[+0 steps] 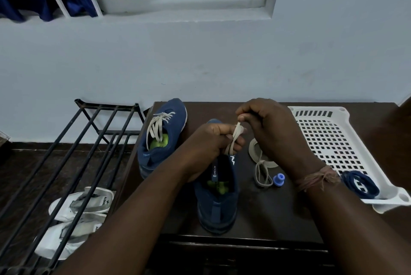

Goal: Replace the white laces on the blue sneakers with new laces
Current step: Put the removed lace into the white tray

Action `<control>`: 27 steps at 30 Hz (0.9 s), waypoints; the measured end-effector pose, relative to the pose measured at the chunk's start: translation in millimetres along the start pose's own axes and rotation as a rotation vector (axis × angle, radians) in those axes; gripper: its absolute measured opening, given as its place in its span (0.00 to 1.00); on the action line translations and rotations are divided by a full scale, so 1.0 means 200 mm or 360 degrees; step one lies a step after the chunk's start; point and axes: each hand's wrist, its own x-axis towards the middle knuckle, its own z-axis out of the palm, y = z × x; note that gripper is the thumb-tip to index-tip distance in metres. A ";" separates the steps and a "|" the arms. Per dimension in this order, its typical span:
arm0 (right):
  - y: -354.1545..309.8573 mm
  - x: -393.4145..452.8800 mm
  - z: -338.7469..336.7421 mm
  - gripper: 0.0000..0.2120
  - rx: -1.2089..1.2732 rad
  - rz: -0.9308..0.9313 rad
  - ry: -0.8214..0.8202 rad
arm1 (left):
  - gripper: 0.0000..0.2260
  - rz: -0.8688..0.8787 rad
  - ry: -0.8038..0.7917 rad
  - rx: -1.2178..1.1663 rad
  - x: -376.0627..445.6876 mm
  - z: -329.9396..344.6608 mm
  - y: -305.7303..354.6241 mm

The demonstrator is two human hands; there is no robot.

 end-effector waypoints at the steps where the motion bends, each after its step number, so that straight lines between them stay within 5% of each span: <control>1: 0.00 0.00 0.00 0.06 0.0029 0.0053 0.0039 | 0.17 -0.0005 -0.0031 -0.0058 0.00 0.00 0.00; 6: 0.03 -0.03 0.03 0.08 0.0231 0.0370 0.0033 | 0.17 -0.0002 -0.0274 -0.0465 -0.01 -0.03 0.00; 9: 0.06 -0.05 0.07 0.09 0.0088 0.0389 -0.0257 | 0.15 0.0062 -0.0224 -0.0570 -0.01 -0.04 0.01; 14: -0.02 -0.08 0.14 0.10 -0.0002 0.0283 -0.0833 | 0.12 0.0117 0.0294 -0.0922 0.03 -0.06 0.02; 18: -0.11 -0.08 0.12 0.09 -0.0046 0.0095 -0.1021 | 0.17 0.0092 0.0726 -0.0430 0.06 -0.12 -0.03; 22: -0.11 -0.05 0.10 0.08 -0.0004 -0.0096 -0.0571 | 0.13 0.0082 0.0621 0.0347 0.03 -0.12 -0.04; 27: -0.03 -0.01 0.06 0.07 -0.0029 -0.0085 -0.0008 | 0.15 0.0082 0.0221 0.0204 -0.01 -0.05 0.01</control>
